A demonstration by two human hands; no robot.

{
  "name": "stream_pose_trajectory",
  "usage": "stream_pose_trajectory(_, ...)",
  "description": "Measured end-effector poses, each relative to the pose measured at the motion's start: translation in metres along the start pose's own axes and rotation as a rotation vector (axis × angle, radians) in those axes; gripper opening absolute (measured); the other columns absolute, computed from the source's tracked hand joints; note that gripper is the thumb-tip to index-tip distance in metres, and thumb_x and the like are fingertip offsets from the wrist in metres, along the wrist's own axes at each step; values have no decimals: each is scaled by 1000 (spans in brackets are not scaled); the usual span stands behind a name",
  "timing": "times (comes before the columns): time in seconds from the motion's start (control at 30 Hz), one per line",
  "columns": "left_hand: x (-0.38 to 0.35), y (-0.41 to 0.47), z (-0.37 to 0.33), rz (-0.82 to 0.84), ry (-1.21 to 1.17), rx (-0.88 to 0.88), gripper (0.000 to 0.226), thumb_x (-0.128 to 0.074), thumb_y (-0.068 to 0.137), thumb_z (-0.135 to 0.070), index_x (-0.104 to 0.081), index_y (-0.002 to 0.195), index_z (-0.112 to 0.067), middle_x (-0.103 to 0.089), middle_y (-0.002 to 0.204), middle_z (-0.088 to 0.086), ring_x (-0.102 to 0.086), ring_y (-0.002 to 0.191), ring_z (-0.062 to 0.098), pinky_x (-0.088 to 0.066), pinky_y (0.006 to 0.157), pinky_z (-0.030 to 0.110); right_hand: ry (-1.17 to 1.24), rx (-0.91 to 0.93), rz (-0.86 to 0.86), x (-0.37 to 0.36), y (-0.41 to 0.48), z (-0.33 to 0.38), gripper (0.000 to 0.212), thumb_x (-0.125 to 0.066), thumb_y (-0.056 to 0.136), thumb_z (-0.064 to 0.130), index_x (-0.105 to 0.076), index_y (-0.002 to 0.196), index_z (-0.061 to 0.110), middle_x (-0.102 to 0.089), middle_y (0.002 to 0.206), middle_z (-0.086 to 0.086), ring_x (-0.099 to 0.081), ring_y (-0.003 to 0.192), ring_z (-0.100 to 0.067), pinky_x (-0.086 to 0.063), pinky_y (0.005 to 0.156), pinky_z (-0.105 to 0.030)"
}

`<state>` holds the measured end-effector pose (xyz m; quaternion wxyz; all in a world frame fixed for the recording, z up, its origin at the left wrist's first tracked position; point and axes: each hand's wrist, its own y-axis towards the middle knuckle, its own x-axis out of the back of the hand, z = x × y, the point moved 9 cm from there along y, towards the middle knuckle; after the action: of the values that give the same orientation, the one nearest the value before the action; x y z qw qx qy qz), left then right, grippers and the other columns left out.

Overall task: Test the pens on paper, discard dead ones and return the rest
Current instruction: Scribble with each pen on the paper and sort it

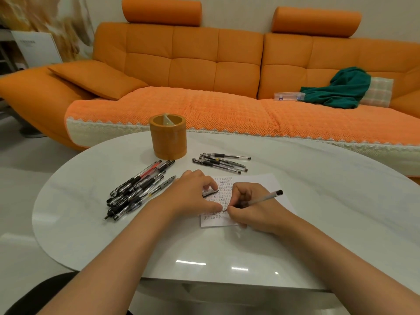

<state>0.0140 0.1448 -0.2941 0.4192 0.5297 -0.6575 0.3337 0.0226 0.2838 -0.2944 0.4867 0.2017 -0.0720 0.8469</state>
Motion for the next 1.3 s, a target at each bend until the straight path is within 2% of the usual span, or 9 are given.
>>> stream_pose_trajectory(0.27,-1,1,0,8,11,-4,56,-75,76,-61,-57,125,-41,-46,110,-14,-38,110,9,-43,93,33,-55,-13,1,-2,3,-8,14,-67,77,-1,-55,70,-1,-57,57,-11,-49,49,-19,-39,49,-28)
stream_pose_trajectory(0.53,-3,5,3,24,20,9,59,-75,74,-63,-56,125,-43,-45,110,-15,-38,112,10,-43,94,34,-73,-21,5,-5,2,-7,17,-69,79,-2,-55,69,-2,-57,58,-3,-48,52,-15,-40,49,-24)
stream_pose_trajectory(0.87,-3,5,2,44,43,14,60,-75,75,-63,-55,127,-42,-46,114,-13,-39,115,12,-43,97,36,-80,-22,-5,-5,-1,-2,19,-68,78,-3,-52,68,-3,-54,58,-4,-49,49,-16,-41,45,-23)
stream_pose_trajectory(1.17,-3,5,2,46,31,19,60,-75,75,-63,-55,127,-42,-45,113,-15,-39,116,10,-42,93,33,-93,-18,34,-7,-2,-2,19,-68,79,-2,-52,69,-3,-56,57,-5,-50,50,-16,-41,47,-25)
stream_pose_trajectory(1.3,-4,5,2,53,40,31,62,-75,75,-63,-54,129,-42,-44,114,-14,-38,119,12,-43,98,37,-89,-13,15,-5,-2,-2,18,-68,79,-2,-53,68,-1,-56,57,-5,-50,50,-16,-41,46,-26)
